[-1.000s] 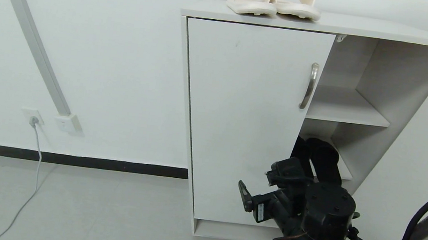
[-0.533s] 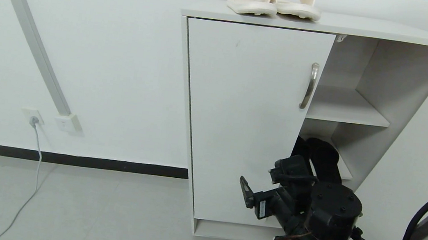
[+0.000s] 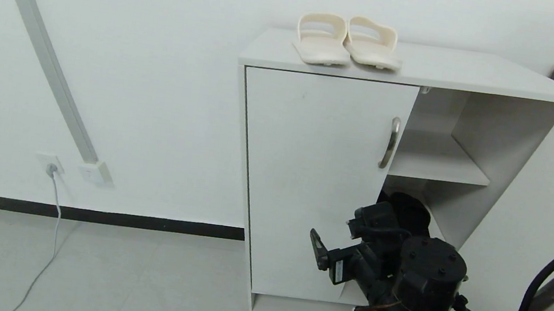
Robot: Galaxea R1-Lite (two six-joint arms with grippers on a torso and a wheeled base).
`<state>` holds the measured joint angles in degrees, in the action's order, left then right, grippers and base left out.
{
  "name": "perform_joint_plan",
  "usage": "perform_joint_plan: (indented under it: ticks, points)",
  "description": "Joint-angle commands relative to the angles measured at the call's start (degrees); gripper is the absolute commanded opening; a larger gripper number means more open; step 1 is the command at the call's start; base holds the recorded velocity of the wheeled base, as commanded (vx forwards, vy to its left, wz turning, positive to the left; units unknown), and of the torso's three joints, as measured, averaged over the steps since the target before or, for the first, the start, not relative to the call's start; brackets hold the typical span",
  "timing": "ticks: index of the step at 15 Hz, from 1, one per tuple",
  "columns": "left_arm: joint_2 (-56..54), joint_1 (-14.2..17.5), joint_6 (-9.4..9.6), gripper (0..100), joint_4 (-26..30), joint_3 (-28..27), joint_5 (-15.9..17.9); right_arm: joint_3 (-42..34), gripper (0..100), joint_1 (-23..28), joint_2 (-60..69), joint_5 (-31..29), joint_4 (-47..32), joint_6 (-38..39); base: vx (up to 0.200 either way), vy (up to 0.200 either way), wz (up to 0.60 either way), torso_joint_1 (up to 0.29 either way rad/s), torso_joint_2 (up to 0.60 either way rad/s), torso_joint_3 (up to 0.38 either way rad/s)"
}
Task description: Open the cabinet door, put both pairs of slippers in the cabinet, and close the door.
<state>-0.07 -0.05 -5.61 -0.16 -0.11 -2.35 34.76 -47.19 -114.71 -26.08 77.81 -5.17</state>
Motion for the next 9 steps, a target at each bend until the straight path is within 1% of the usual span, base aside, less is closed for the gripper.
perform_joint_plan:
  ticks: [1,9]
  points:
    - [0.1,0.1,-0.02,0,0.0,0.0,0.0,0.0,100,0.0,-0.1,0.0,0.0,0.0,0.000,0.000,0.00,0.105,-0.46,-0.344]
    - [0.1,0.0,-0.02,0,0.0,0.0,0.0,0.2,100,0.1,-0.1,0.0,0.1,0.0,0.000,0.000,0.00,0.137,-0.47,-0.331]
